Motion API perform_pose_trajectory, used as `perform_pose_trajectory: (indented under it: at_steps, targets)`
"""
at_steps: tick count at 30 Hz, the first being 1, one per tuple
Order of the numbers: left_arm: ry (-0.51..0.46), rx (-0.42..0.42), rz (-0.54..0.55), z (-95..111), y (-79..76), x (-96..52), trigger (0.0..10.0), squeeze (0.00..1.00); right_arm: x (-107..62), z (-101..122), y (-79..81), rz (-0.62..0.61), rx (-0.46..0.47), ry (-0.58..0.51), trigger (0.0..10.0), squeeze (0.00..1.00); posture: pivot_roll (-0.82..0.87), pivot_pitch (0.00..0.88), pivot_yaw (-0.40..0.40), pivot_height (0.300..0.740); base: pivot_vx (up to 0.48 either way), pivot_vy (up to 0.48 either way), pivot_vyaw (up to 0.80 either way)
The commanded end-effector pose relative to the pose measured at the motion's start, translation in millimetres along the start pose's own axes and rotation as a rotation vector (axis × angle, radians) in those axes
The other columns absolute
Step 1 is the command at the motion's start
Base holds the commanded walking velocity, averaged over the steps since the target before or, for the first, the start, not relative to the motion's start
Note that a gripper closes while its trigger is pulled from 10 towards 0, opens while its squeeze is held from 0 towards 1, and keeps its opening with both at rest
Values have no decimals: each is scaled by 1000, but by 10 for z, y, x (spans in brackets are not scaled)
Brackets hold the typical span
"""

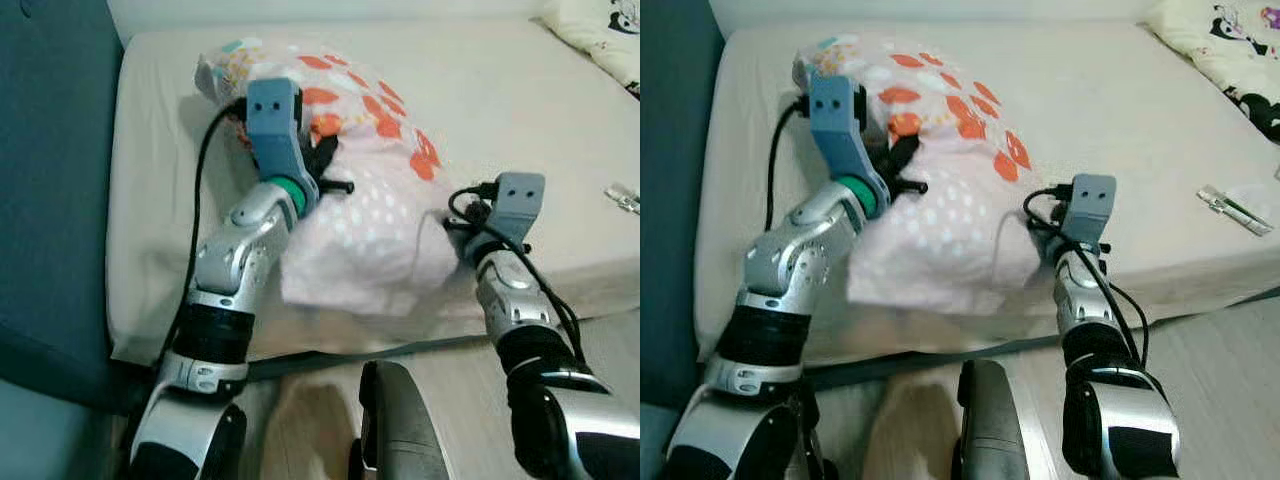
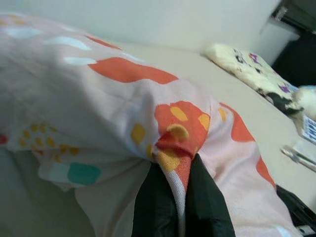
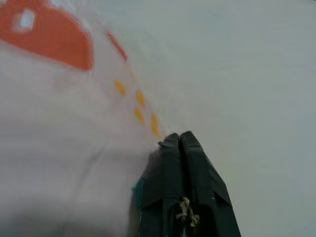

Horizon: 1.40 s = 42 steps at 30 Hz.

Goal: Clean up the room

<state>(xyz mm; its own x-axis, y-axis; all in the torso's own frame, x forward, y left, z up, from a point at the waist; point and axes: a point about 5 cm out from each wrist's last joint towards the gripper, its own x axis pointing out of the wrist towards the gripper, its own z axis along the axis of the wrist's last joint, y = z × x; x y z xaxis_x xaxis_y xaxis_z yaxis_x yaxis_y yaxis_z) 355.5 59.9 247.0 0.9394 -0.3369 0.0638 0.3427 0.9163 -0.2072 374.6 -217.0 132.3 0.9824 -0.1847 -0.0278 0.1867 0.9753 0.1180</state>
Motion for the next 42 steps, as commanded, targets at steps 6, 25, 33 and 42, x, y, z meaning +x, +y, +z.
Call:
perform_pose_trajectory:
  at_steps: [6, 25, 33, 42]
  targets:
    - [-136, 92, 176, 352, 254, 30, 10000, 0, 43, 41, -46, -40, 150, 31, 10000, 0, -23, 52, -17, 555, 0, 0, 0]
    - [-294, 228, 275, 566, 342, -146, 10000, 0, 56, -165, 204, 91, 283, 235, 10000, 0, 62, 116, -37, 555, 0, 0, 0]
    - [-291, 206, 84, 468, 66, -432, 10000, 0, 24, -245, 372, 203, 180, 301, 10000, 0, 111, 157, -55, 555, 0, 0, 0]
    - [-368, 283, 216, 532, 191, -635, 10000, 0, 13, -259, 543, 277, 87, 336, 10000, 0, 176, 192, -104, 555, 0, 0, 0]
